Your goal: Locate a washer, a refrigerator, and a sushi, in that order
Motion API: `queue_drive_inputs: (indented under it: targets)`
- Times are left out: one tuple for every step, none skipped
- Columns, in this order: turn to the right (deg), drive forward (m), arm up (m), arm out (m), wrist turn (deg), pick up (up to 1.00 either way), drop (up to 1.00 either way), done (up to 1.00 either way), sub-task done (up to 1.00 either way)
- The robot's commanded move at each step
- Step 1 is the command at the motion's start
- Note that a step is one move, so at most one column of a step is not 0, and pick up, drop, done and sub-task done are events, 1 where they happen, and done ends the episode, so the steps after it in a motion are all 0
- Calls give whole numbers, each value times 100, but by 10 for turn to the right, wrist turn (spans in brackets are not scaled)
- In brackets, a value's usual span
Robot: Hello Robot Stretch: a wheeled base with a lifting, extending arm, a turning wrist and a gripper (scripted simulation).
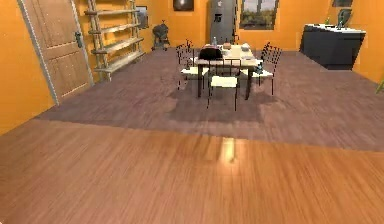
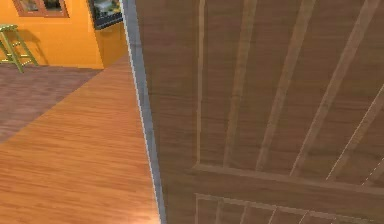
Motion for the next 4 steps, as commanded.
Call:
queue_drive_inputs:
  targets:
    - [30, 0, 0, 0, 0, 0, 0, 0, 0]
    - [0, 40, 0, 0, 0, 0, 0, 0, 0]
    - [-180, 0, 0, 0, 0, 0, 0, 0, 0]
    - [0, 100, 0, 0, 0, 0, 0, 0, 0]
